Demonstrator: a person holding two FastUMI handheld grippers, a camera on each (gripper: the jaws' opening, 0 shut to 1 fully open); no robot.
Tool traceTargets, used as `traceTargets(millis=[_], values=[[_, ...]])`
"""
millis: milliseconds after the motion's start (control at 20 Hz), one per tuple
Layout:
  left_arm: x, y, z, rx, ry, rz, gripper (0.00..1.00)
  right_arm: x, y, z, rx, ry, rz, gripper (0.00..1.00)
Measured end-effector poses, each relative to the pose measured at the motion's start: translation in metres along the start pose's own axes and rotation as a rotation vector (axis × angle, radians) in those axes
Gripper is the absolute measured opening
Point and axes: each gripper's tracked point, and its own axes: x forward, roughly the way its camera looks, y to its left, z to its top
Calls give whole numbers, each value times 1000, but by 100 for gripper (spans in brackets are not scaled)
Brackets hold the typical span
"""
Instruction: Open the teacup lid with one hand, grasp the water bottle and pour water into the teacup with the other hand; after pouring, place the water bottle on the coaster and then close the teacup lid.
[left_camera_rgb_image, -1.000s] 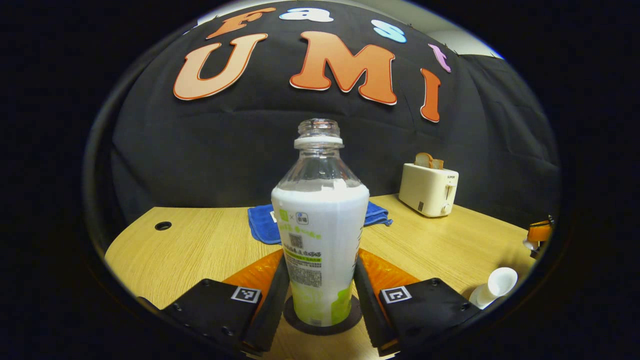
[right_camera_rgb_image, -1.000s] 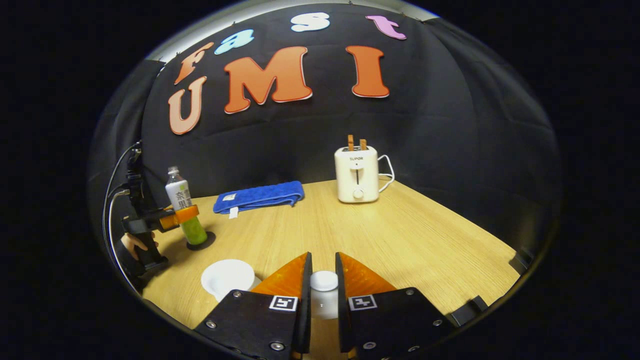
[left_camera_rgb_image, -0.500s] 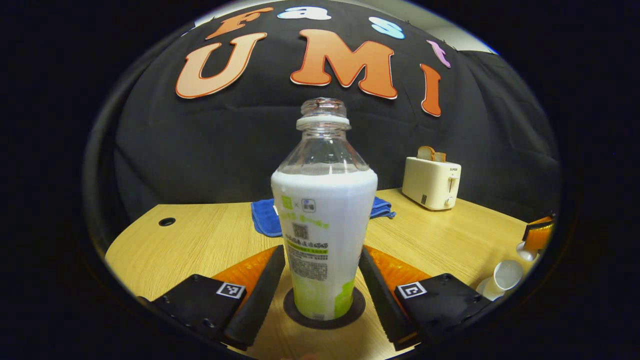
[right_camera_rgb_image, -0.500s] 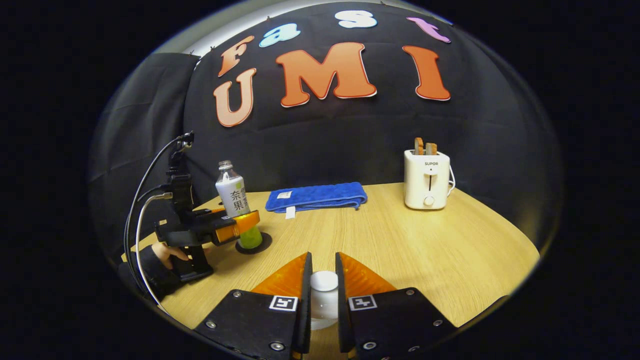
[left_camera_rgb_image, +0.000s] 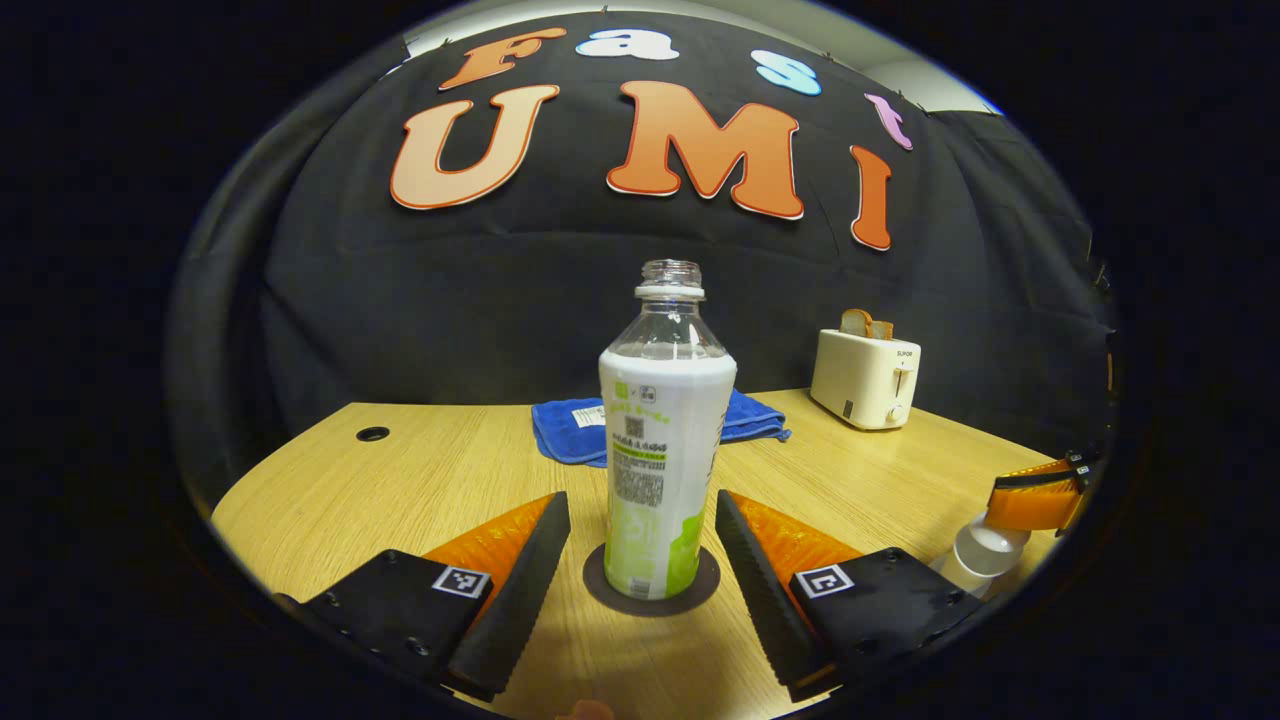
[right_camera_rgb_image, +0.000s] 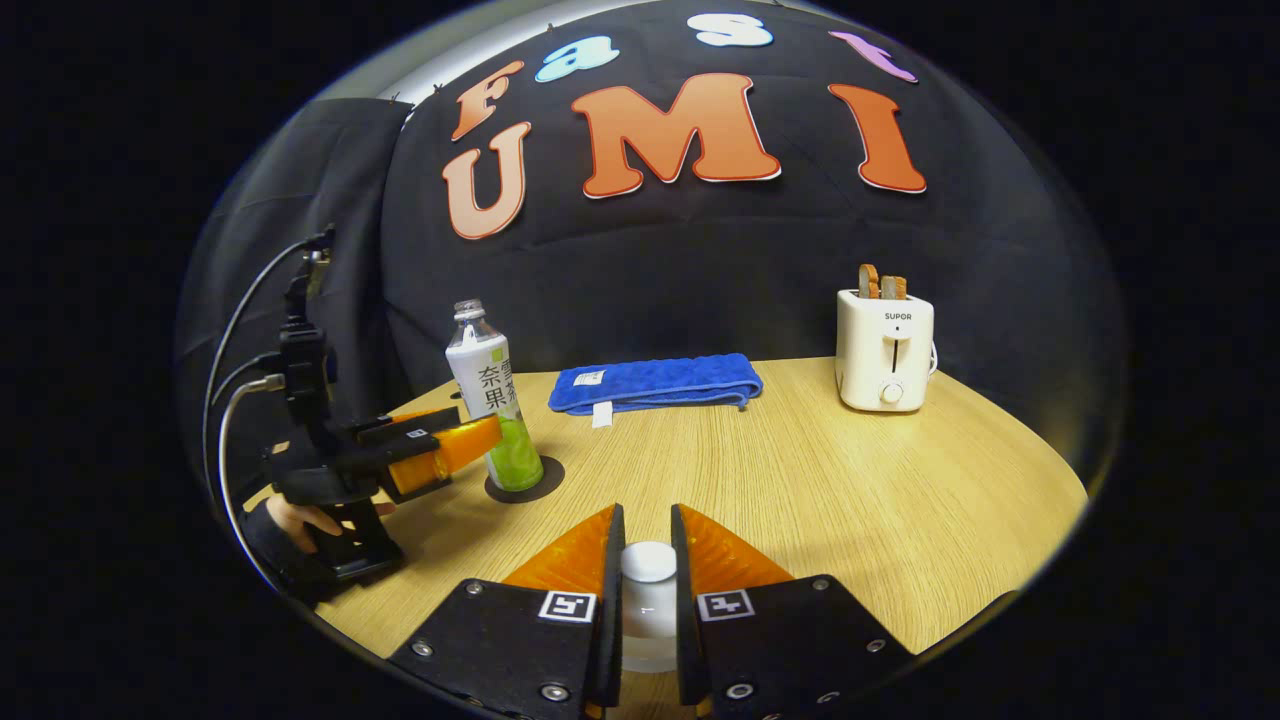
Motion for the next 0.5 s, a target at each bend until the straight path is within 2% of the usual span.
traceTargets(millis=[50,100,150,300,500], values=[[-5,4,1,-1,-6,23,95,1,0,-2,-6,2,-1,23],[-10,8,3,-7,-18,47,94,1,0,-3,-9,3,-2,18],[-13,10,5,-16,-36,67,94,2,0,-5,-9,3,-3,23],[-23,21,14,-27,-83,137,95,3,0,-10,-21,5,-13,25],[-35,37,25,9,-128,217,93,3,4,-12,-43,1,-18,30]])
